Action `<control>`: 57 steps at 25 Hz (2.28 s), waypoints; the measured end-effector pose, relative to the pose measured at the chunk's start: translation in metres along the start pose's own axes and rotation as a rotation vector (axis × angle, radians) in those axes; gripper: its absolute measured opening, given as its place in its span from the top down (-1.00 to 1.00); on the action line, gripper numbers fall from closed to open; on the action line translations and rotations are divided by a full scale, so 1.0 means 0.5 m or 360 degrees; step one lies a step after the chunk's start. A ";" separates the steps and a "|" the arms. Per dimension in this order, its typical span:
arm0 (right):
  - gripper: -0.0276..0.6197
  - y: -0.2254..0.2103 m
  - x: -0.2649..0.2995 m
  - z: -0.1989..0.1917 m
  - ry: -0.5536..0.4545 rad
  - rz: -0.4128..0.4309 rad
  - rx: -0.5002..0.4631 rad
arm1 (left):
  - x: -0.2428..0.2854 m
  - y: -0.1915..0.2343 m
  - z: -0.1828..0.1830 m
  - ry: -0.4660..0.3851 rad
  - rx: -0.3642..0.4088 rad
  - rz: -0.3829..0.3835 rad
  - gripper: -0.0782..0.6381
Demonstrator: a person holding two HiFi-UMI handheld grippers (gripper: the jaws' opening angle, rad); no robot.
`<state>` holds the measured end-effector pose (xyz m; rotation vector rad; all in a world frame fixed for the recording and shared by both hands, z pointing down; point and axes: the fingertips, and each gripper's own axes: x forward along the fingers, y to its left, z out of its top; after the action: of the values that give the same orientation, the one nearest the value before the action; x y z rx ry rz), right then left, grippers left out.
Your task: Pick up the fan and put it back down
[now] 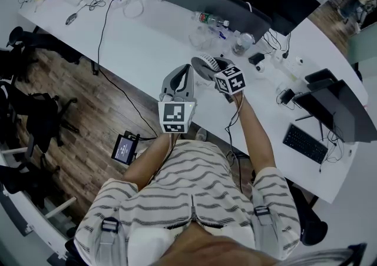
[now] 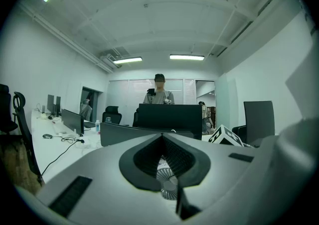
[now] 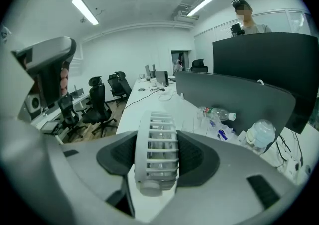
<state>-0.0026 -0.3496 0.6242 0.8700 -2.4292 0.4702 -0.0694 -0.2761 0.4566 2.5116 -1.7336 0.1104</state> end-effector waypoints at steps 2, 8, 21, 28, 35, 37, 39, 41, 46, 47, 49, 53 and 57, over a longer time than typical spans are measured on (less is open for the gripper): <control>0.21 0.001 -0.012 0.014 -0.0036 -0.0032 0.0023 | -0.002 0.000 0.001 -0.0001 -0.0002 -0.0003 0.76; 0.21 0.003 -0.042 0.046 -0.0130 -0.0113 0.0060 | -0.004 -0.002 0.003 -0.0004 0.0001 -0.0011 0.76; 0.21 0.017 -0.095 0.083 -0.0248 -0.0248 0.0154 | -0.007 -0.011 0.003 -0.0010 0.0008 -0.0025 0.76; 0.21 0.027 -0.121 0.105 -0.0325 -0.0289 0.0170 | -0.008 -0.012 0.001 -0.0007 0.0009 -0.0030 0.76; 0.21 0.041 -0.158 0.135 -0.0448 -0.0324 0.0207 | -0.013 -0.013 0.004 -0.0010 0.0006 -0.0036 0.76; 0.21 0.046 -0.169 0.142 -0.0475 -0.0346 0.0209 | -0.013 -0.014 0.005 -0.0012 0.0007 -0.0039 0.76; 0.21 0.050 -0.180 0.149 -0.0505 -0.0375 0.0208 | -0.015 -0.014 0.005 -0.0015 0.0006 -0.0038 0.76; 0.22 0.055 -0.193 0.156 -0.0545 -0.0400 0.0215 | -0.016 -0.013 0.007 -0.0017 0.0005 -0.0039 0.76; 0.21 0.063 -0.222 0.167 -0.0639 -0.0450 0.0265 | -0.018 -0.018 0.011 -0.0025 0.0010 -0.0050 0.76; 0.21 0.065 -0.226 0.167 -0.0652 -0.0462 0.0268 | -0.019 -0.020 0.012 -0.0027 0.0012 -0.0053 0.76; 0.21 0.069 -0.234 0.169 -0.0676 -0.0478 0.0279 | -0.020 -0.021 0.014 -0.0030 0.0017 -0.0055 0.76; 0.21 0.078 -0.252 0.173 -0.0724 -0.0516 0.0302 | -0.021 -0.027 0.017 -0.0038 0.0020 -0.0069 0.76; 0.22 0.092 -0.267 0.188 -0.0759 -0.0549 0.0283 | -0.023 -0.028 0.021 -0.0046 0.0017 -0.0077 0.76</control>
<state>0.0226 -0.2954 0.4656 1.5997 -2.5924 0.3825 -0.0603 -0.2616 0.4442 2.5736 -1.6854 0.0804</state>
